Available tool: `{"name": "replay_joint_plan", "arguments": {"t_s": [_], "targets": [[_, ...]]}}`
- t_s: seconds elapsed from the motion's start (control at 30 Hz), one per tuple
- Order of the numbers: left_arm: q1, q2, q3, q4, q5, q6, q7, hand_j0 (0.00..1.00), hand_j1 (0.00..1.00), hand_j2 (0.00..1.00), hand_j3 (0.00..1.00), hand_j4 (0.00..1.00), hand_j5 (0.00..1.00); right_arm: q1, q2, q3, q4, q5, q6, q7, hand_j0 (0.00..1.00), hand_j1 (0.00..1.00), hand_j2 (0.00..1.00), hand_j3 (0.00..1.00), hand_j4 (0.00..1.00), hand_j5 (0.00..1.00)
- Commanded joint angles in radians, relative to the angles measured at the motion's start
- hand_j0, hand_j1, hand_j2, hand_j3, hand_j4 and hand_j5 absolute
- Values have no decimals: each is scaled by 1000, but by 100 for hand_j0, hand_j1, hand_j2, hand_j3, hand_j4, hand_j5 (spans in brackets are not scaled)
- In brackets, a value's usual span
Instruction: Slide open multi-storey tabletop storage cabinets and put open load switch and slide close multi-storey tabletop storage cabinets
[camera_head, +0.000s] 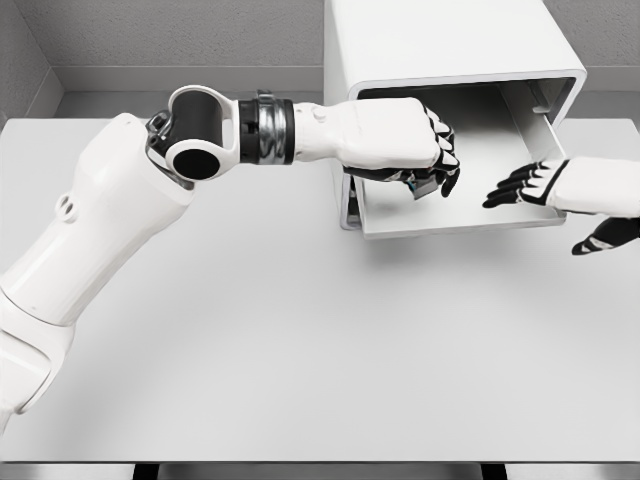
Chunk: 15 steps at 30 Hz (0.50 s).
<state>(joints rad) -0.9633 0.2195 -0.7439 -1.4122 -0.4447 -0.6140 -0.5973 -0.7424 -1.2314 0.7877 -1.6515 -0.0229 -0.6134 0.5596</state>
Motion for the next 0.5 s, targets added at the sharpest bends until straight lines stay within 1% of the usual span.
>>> {"name": "replay_joint_plan", "arguments": {"t_s": [0.0, 0.03, 0.2, 0.23, 0.3, 0.37, 0.43, 0.47], "targets": [[0, -2, 0, 2, 1, 3, 2, 54, 54, 54, 54, 54, 54, 0, 18, -1, -1, -3, 3, 31, 100, 100, 100, 100, 100, 100], [2, -8, 0, 2, 1, 3, 1, 56, 56, 56, 56, 56, 56, 0, 21, -1, -1, -3, 3, 31, 100, 100, 100, 100, 100, 100], [0, -9, 0, 2, -3, 3, 2, 58, 58, 58, 58, 58, 58, 0, 24, -1, 1, 11, 3, 32, 100, 100, 100, 100, 100, 100], [2, -12, 0, 2, -9, 3, 2, 59, 59, 59, 59, 59, 59, 0, 41, -1, 1, 29, 3, 32, 100, 100, 100, 100, 100, 100], [0, -14, 0, 6, -14, 3, 4, 62, 62, 62, 62, 62, 62, 0, 44, -1, 1, 32, 3, 32, 100, 100, 100, 100, 100, 100], [0, -16, 0, 16, -20, 3, 4, 65, 65, 65, 65, 65, 65, -5, 33, -2, 2, 32, 3, 32, 100, 100, 100, 100, 100, 100], [0, -17, 0, 18, -28, 3, 4, 73, 73, 73, 73, 73, 73, -9, 29, -4, 2, 32, 3, 32, 100, 100, 100, 100, 100, 100], [0, -16, 0, 18, -35, 3, 4, 77, 77, 77, 77, 77, 77, -9, 13, -8, 6, 32, 3, 32, 100, 100, 100, 100, 100, 100]]}}
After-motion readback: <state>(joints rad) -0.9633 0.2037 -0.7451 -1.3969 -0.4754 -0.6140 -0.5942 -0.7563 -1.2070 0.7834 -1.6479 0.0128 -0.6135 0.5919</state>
